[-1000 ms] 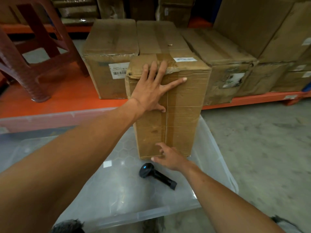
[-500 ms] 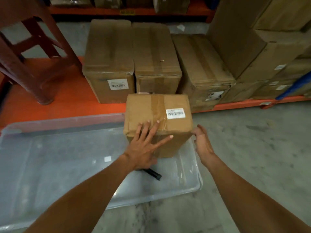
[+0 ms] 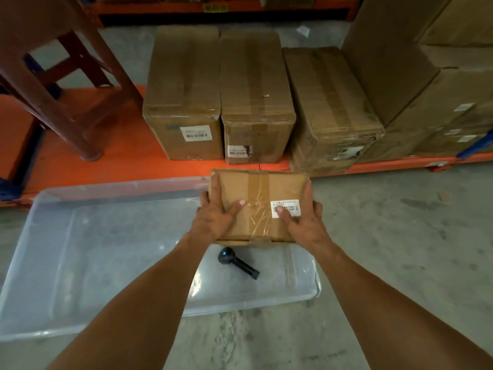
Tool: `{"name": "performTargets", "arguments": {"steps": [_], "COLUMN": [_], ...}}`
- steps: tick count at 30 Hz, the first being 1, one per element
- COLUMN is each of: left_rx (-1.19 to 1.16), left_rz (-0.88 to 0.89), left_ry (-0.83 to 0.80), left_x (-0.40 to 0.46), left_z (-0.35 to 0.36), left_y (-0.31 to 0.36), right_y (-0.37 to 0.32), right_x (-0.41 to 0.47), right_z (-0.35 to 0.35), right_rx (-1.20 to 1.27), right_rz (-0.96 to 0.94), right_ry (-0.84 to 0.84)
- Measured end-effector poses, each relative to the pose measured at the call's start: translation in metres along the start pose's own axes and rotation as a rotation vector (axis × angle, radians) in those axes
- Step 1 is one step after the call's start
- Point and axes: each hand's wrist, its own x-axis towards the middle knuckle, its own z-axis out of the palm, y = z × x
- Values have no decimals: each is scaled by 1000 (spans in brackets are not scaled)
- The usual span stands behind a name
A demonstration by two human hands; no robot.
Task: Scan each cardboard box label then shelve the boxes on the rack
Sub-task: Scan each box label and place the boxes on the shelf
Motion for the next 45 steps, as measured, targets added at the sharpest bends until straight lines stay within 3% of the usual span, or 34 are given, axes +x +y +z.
{"name": "performTargets", "arguments": {"steps": [4,8,13,19,23,27,33,45], "left_rx": [179,281,-99,-495,-643,-714,-691,-702], "left_rz": [-28,-80,-156,-384,-564,-506,-495,-349], "left_ry": [-115,-176,-149,118,-23,-173,-27,-25], "left_x": [-18,-26,-39,-29,-28,-54,-76,-107], "left_z": [-18,-28,-20,4,6,19,52,30], "left_y": [4,5,-8,-19,-32,-43,-68,-60], "right_y": [0,-13,-6,2,12,28,57,55], "right_x": [-16,-27,-41,-52,-54,-69,-87,-120], "right_z": [-24,-29,-30,1,9,13,20,21], "right_rx": [-133,-185,-64,147,158,311,408,388], "right_rz": [56,115,175,345,425,480,470,294], "right_ry": [-199,-282,-272,88,53,-4,-62,88]}}
